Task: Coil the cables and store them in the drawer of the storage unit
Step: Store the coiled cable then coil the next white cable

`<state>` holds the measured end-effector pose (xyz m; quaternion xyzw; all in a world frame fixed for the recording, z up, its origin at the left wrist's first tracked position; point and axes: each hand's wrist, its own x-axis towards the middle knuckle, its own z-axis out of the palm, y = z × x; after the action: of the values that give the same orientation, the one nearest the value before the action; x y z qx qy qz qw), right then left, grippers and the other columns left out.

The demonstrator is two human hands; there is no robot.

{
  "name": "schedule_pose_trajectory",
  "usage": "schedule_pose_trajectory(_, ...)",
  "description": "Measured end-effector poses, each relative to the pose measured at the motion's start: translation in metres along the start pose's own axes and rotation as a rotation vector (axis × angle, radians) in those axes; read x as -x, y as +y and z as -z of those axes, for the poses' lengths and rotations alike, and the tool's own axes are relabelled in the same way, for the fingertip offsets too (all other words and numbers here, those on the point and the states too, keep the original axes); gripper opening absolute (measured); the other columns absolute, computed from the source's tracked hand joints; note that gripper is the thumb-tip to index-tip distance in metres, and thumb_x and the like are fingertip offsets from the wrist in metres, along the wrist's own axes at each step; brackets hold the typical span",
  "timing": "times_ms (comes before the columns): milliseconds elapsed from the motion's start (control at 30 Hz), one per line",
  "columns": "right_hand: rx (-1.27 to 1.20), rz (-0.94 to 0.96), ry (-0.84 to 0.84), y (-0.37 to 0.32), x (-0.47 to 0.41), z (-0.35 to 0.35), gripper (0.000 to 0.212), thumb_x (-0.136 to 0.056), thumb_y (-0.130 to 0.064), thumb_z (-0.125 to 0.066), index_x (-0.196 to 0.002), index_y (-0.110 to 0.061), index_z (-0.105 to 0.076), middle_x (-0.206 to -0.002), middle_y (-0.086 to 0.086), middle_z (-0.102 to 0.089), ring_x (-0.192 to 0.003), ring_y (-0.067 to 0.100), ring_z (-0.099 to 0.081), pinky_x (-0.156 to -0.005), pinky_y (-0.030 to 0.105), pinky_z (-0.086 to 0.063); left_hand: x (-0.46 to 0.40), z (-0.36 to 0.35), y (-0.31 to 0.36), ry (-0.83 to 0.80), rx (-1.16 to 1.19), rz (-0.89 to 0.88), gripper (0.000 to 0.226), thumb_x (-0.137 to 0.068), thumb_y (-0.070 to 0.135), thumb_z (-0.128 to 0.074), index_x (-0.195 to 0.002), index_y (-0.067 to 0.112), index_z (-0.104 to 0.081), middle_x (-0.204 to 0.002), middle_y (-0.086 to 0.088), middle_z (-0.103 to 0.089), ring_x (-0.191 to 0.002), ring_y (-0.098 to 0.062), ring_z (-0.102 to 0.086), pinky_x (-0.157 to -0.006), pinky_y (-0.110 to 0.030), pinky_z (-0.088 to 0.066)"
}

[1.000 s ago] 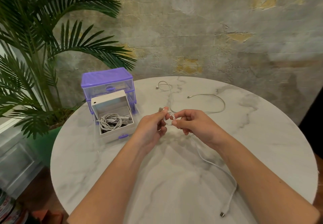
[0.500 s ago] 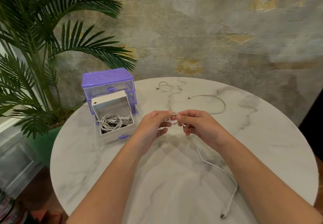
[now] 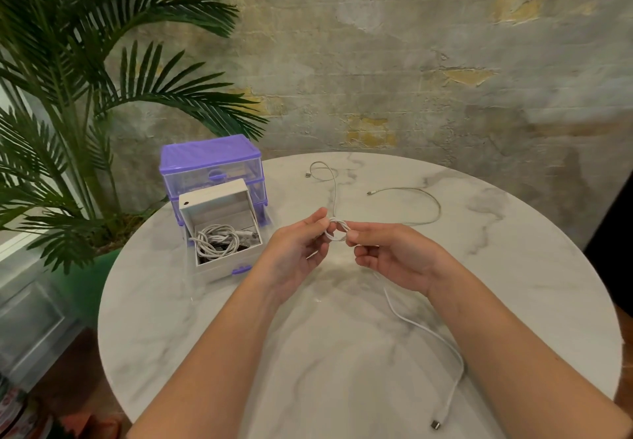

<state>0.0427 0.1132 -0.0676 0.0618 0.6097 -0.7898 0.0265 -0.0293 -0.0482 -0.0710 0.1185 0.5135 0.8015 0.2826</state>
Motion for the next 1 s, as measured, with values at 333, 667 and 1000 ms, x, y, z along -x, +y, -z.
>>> schedule_pose_trajectory(333,0.088,0.101,0.127,0.005,-0.003,0.0,0.025,-0.085,-0.017,-0.071,-0.106,-0.004,-0.073,-0.083,0.003,-0.065,-0.067,0.011,-0.053,-0.067,0.024,-0.048,-0.002,0.004,-0.005,0.018,-0.152,-0.146,0.023,-0.095,0.014,-0.057,-0.116,0.012,-0.066,-0.087,0.006,-0.072,-0.081,-0.007,-0.065,-0.082,-0.02,-0.055)
schedule_pose_trajectory(667,0.282,0.196,0.217,0.009,-0.002,-0.007,0.022,-0.082,-0.013,-0.075,-0.104,-0.01,-0.074,-0.082,0.0,-0.068,-0.072,0.009,-0.057,-0.07,0.021,-0.049,0.001,0.001,-0.006,0.113,-0.195,-0.219,0.015,-0.092,0.009,-0.063,-0.104,0.014,-0.071,-0.092,-0.011,-0.073,-0.082,-0.014,-0.068,-0.079,-0.021,-0.057)
schedule_pose_trajectory(1000,0.56,0.477,0.359,0.015,-0.001,-0.024,0.011,-0.084,-0.015,-0.074,-0.095,-0.018,-0.072,-0.086,0.001,-0.066,-0.073,0.005,-0.055,-0.07,0.016,-0.046,0.007,-0.001,0.001,0.147,-0.065,-0.166,0.016,-0.091,0.009,-0.063,-0.105,0.012,-0.069,-0.077,0.004,-0.073,-0.065,-0.007,-0.068,-0.062,-0.015,-0.055)
